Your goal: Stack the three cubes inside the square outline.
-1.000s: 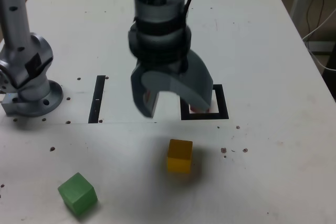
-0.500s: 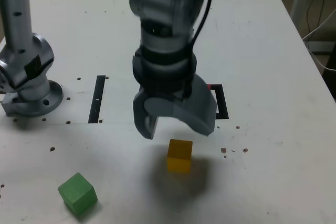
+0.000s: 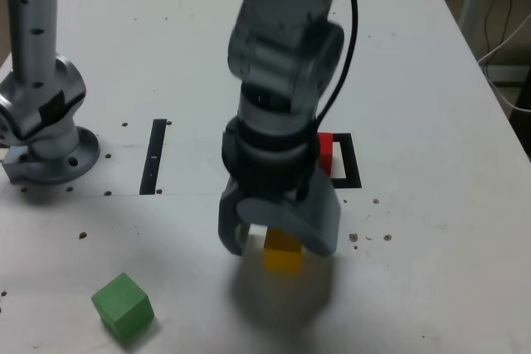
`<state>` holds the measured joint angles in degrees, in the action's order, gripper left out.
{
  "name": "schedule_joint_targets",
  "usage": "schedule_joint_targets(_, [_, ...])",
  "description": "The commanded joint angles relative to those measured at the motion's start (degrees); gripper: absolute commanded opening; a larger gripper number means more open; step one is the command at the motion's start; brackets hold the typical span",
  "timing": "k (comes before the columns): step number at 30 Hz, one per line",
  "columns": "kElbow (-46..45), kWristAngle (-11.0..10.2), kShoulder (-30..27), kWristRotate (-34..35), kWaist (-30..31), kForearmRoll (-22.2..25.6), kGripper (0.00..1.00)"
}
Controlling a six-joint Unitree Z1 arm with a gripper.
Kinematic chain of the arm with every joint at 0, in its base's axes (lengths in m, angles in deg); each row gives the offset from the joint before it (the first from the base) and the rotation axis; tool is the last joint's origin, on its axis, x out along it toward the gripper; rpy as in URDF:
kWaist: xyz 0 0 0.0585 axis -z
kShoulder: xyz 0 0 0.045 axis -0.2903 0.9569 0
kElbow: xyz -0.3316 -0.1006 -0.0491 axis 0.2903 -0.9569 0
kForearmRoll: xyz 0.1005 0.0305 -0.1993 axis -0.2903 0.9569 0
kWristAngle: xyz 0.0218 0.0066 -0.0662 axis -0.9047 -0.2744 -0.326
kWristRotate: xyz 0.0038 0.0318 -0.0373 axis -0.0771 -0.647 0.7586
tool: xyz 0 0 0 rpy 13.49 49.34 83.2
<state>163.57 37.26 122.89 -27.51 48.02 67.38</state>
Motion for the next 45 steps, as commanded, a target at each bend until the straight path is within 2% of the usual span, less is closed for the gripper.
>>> schedule_joint_targets(1, [-0.1,0.1,0.9,0.4,0.3,-0.6,0.78])
schedule_joint_targets(5, [0.1,-0.3,2.0,0.5,0.4,-1.4,0.66])
schedule_joint_targets(11, [0.8,-0.7,2.7,-0.1,0.4,-2.0,0.56])
schedule_joint_targets(16, [1.2,-0.5,2.9,-0.2,0.4,-1.9,0.39])
schedule_joint_targets(19, [1.2,-1.3,2.7,0.0,0.4,-1.8,0.30])
schedule_joint_targets(23, [1.5,-3.5,2.1,0.3,0.3,-1.5,0.23])
schedule_joint_targets(26, [1.8,-4.4,1.7,0.3,0.1,-1.2,0.20])
schedule_joint_targets(35, [2.5,-4.5,0.2,0.3,-0.3,1.6,0.19])
schedule_joint_targets(38, [3.3,-5.4,-1.0,0.1,-0.5,3.1,0.19])
schedule_joint_targets(42, [8.0,-8.0,-2.9,-2.7,-2.7,9.6,0.19])
schedule_joint_targets(45, [11.9,-9.0,-3.3,-7.5,-6.1,14.7,0.19])
